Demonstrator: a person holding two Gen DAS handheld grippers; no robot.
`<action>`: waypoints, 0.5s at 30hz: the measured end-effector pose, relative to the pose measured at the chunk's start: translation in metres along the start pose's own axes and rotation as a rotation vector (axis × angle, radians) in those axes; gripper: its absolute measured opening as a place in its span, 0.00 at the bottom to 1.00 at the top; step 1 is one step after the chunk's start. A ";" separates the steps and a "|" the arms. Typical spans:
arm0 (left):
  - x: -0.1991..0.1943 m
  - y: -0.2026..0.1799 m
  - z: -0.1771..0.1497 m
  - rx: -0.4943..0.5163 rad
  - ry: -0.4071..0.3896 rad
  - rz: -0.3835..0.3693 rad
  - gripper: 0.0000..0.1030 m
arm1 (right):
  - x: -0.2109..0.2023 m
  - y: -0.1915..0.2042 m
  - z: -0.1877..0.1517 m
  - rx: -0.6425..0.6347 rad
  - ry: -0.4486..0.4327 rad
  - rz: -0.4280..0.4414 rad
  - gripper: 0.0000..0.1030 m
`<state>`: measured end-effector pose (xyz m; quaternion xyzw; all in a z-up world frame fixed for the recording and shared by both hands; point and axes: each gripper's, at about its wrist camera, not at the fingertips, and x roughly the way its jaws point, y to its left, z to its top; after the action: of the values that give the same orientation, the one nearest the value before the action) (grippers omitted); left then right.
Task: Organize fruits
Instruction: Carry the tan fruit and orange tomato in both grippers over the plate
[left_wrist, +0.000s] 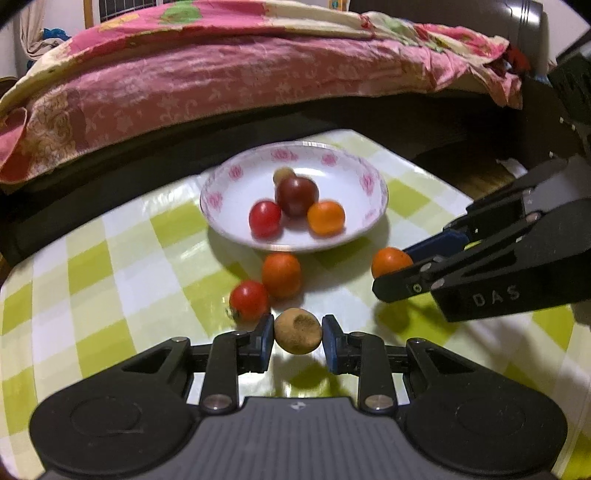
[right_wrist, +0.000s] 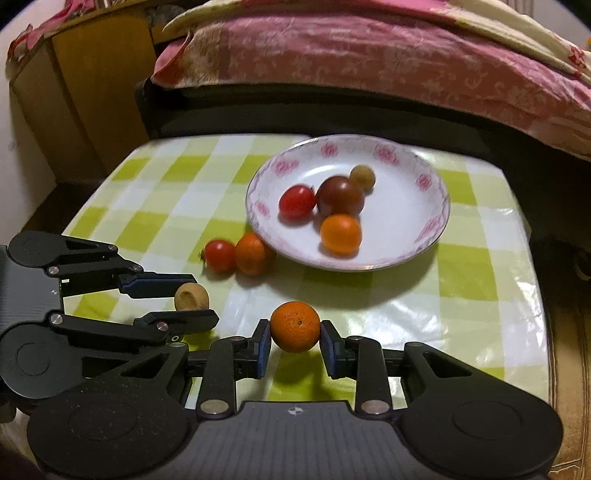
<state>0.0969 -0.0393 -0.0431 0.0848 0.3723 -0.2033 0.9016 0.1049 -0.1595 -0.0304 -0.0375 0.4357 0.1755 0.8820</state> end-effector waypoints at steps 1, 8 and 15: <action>0.001 0.000 0.003 0.002 -0.006 0.000 0.36 | -0.001 -0.001 0.002 0.005 -0.006 -0.002 0.23; 0.011 0.002 0.024 0.010 -0.038 0.018 0.36 | 0.002 -0.006 0.019 0.027 -0.056 -0.030 0.23; 0.027 0.011 0.039 -0.009 -0.054 0.037 0.36 | 0.013 -0.013 0.030 0.040 -0.071 -0.064 0.23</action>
<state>0.1441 -0.0497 -0.0348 0.0819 0.3470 -0.1870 0.9154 0.1395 -0.1619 -0.0232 -0.0275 0.4063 0.1397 0.9026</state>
